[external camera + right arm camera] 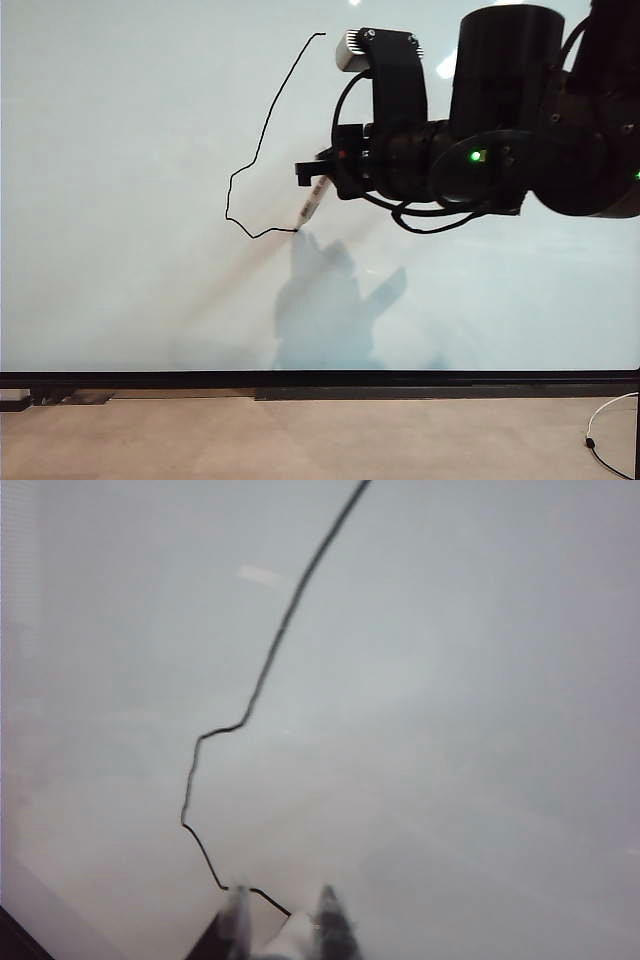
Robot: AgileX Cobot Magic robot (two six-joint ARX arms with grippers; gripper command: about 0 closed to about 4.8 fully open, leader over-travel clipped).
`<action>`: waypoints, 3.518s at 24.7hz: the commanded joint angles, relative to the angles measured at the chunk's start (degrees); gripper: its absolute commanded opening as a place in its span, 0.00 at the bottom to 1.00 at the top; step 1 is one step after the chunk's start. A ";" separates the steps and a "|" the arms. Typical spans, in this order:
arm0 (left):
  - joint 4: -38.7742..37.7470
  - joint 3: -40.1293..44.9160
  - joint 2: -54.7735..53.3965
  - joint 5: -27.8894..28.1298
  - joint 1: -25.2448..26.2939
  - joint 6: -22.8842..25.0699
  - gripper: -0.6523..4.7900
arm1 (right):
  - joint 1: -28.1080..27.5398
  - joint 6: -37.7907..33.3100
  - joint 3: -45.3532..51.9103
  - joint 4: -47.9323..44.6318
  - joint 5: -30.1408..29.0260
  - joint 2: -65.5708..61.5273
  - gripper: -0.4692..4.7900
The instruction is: Pick up the pen on the shelf to the right of the whiteboard and draw a triangle.
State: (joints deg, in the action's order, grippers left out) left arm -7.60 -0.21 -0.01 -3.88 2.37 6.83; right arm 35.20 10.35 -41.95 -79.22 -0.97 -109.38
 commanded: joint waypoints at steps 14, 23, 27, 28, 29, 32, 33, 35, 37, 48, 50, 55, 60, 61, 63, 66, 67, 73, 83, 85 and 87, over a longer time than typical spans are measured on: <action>0.35 -0.20 0.00 -0.17 -0.02 0.04 0.11 | -1.90 2.99 5.18 -1.73 2.56 3.85 0.08; 0.35 -0.20 0.00 -0.17 -0.02 0.04 0.11 | -3.65 3.85 6.05 -1.73 2.84 4.81 0.08; 0.35 -0.20 0.00 -0.15 -0.02 0.04 0.11 | -4.31 4.37 6.23 -1.73 2.97 4.92 0.08; 0.35 -0.20 0.00 -0.17 -0.02 0.04 0.11 | -4.33 4.50 6.27 -1.73 2.99 4.92 0.08; 0.35 -0.20 0.00 -0.17 -0.02 0.04 0.11 | -4.39 4.57 6.29 -1.73 2.99 4.92 0.08; 0.35 -0.20 0.00 -0.20 -0.02 0.04 0.11 | -4.92 4.76 6.38 -1.73 2.99 5.01 0.08; 0.35 -0.20 0.00 -0.17 -0.02 0.04 0.11 | -5.01 4.76 6.38 -1.73 2.99 5.03 0.08; 0.35 -0.20 0.00 -0.20 -0.02 0.04 0.11 | -5.09 4.94 6.40 -1.73 2.99 5.27 0.08; 0.35 -0.20 0.00 -0.20 -0.02 0.04 0.11 | -5.53 5.18 6.56 -1.70 2.95 5.73 0.08; 0.35 -0.20 0.00 -0.17 -0.02 0.04 0.11 | -7.02 6.45 9.49 -1.75 3.91 7.08 0.08; 0.35 -0.20 0.00 -0.17 -0.02 0.04 0.11 | -7.28 6.45 10.40 -1.77 3.89 7.56 0.08; 0.35 -0.20 0.00 -0.20 -0.02 0.04 0.11 | -8.94 8.33 13.75 -1.81 4.94 11.47 0.08; 0.35 -0.20 0.00 -0.20 -0.02 0.04 0.11 | -11.65 7.72 15.93 -1.81 3.72 14.10 0.08; 0.35 -0.20 0.00 -0.20 -0.02 0.04 0.11 | -12.00 7.43 16.20 -1.81 3.23 14.23 0.08; 0.35 -0.20 0.00 -0.17 -0.02 0.04 0.11 | -12.02 7.41 16.68 -1.81 2.97 14.56 0.08; 0.35 -0.20 0.00 -0.20 -0.02 0.04 0.11 | -12.35 8.15 16.81 -1.79 3.43 14.75 0.08; 0.35 -0.20 0.00 -0.17 -0.02 0.04 0.11 | -12.70 8.15 16.81 -1.79 3.80 14.75 0.08; 0.35 -0.20 0.00 -0.17 -0.02 0.04 0.11 | -16.13 8.13 16.85 -1.79 3.61 14.80 0.08; 0.35 -0.20 0.00 -0.20 -0.02 0.04 0.11 | -17.68 8.28 16.85 -1.79 2.10 14.86 0.08; 0.35 -0.20 0.00 -0.17 -0.02 0.04 0.11 | -17.68 8.31 16.85 -1.79 2.10 14.86 0.08; 0.35 -0.20 0.00 -0.17 -0.02 0.04 0.11 | -17.68 8.31 16.85 -1.79 2.10 14.86 0.08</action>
State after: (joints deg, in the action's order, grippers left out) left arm -7.60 -0.21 -0.01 -3.88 2.37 6.83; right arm 17.54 18.55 -24.93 -79.96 1.30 -94.91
